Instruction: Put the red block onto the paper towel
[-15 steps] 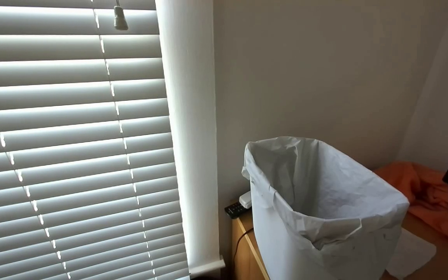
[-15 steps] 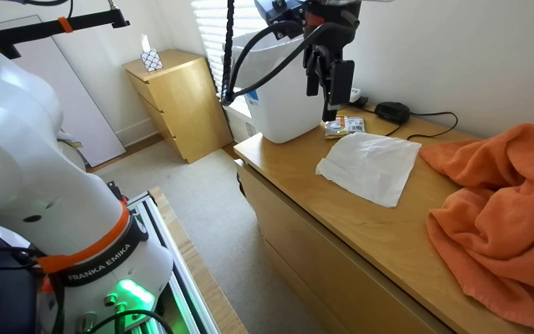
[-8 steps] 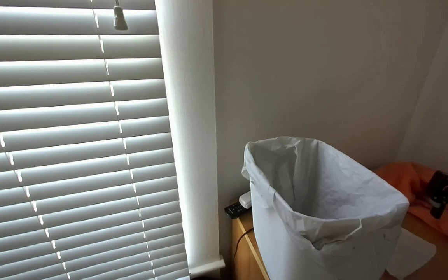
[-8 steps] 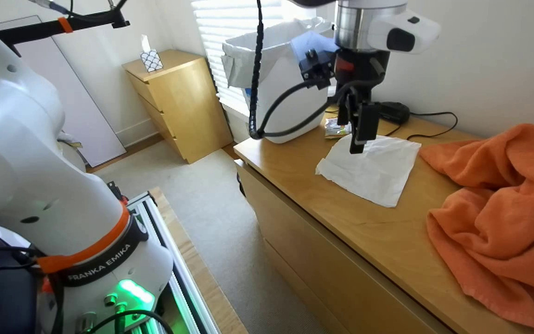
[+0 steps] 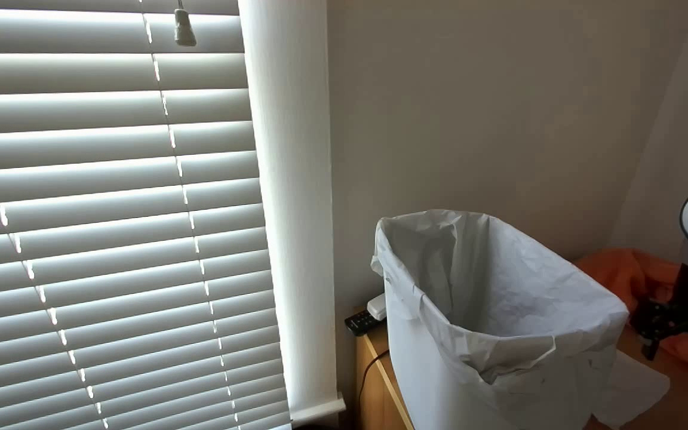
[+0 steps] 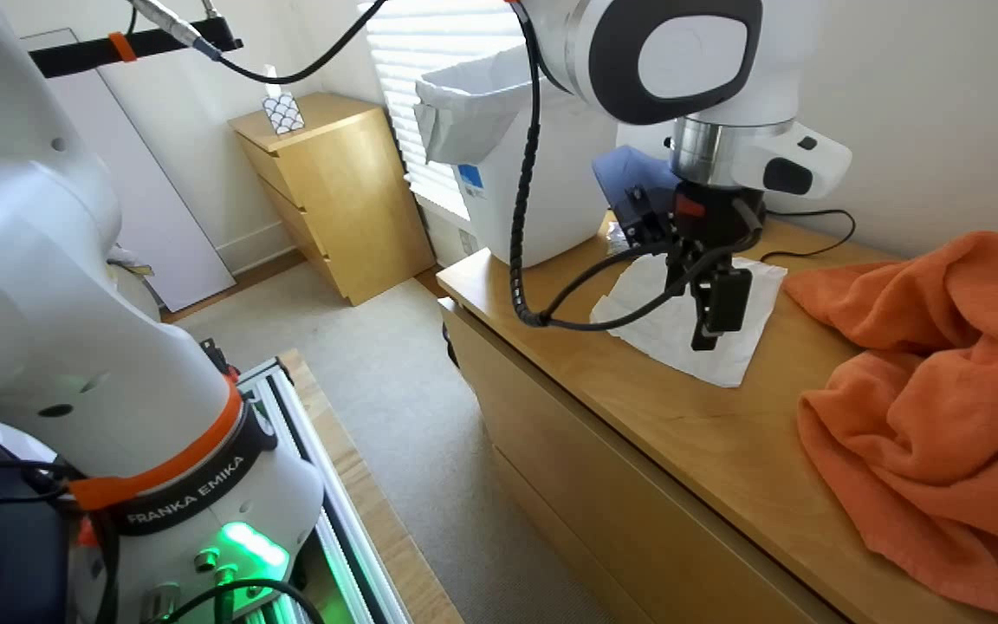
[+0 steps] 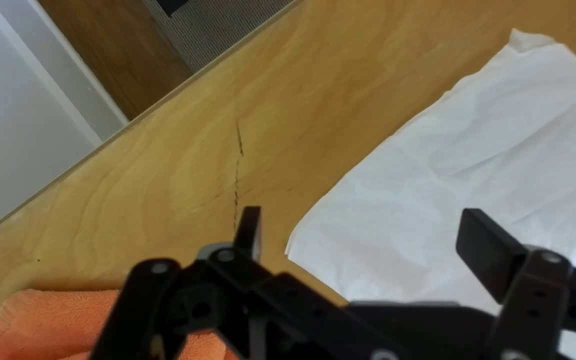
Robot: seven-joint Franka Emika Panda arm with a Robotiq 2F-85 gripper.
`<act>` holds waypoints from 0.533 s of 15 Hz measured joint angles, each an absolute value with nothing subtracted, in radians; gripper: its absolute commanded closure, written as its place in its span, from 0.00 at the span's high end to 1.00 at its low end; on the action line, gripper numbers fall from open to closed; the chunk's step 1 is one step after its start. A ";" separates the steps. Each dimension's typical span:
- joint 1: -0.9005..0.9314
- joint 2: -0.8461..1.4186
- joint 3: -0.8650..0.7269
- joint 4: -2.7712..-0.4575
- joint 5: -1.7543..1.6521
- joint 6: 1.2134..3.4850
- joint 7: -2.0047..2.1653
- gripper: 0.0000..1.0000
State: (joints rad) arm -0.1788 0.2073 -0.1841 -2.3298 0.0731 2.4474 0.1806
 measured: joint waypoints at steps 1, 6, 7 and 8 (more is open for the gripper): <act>-0.180 0.228 -0.188 -2.320 0.073 2.454 0.174 1.00; -0.190 0.316 -0.191 -2.279 0.074 2.504 0.123 1.00; -0.192 0.330 -0.191 -2.274 0.075 2.522 0.107 1.00; -0.193 0.344 -0.191 -2.270 0.075 2.537 0.092 1.00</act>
